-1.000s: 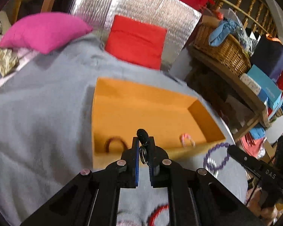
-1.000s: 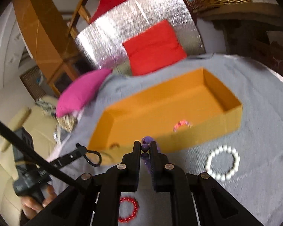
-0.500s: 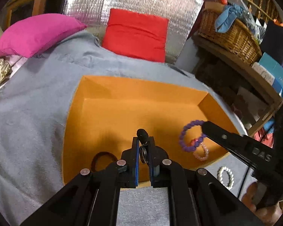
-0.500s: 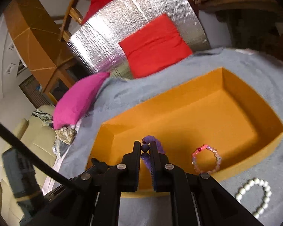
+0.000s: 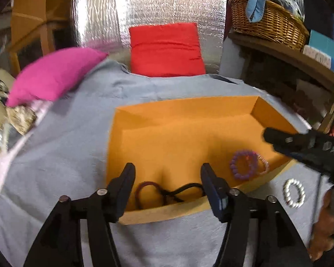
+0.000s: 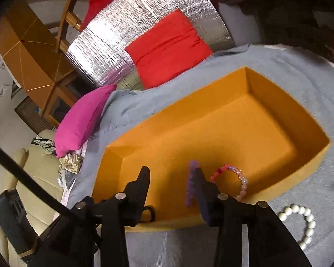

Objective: Organize jewelry
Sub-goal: 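Carry the black hair tie and purple bracelet into the orange box and release both, then withdraw both open tools from the box toward the remaining bracelets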

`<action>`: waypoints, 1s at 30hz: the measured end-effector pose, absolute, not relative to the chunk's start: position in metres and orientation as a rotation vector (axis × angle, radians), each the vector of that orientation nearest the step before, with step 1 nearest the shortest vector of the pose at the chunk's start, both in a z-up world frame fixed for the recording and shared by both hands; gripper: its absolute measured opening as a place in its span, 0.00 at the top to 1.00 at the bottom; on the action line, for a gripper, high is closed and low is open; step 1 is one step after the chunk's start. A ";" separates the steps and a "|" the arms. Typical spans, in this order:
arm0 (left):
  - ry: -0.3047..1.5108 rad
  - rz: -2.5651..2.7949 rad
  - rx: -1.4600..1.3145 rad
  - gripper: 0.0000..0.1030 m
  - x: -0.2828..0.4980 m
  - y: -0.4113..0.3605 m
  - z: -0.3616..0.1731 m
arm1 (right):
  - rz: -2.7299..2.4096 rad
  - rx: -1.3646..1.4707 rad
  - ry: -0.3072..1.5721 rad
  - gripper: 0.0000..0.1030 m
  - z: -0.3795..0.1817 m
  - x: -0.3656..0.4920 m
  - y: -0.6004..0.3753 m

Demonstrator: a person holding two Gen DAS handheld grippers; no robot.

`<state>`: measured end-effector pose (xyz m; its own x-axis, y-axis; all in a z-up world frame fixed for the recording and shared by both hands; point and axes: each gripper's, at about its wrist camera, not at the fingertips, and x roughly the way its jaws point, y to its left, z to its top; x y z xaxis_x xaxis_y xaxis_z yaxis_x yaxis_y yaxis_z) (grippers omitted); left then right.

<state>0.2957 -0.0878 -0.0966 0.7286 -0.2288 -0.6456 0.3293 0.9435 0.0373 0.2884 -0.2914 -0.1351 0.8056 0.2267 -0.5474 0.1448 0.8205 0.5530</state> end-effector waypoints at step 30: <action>0.648 -0.150 0.274 0.33 0.216 -0.031 -0.076 | 0.119 0.428 0.822 0.58 -0.140 0.202 -0.236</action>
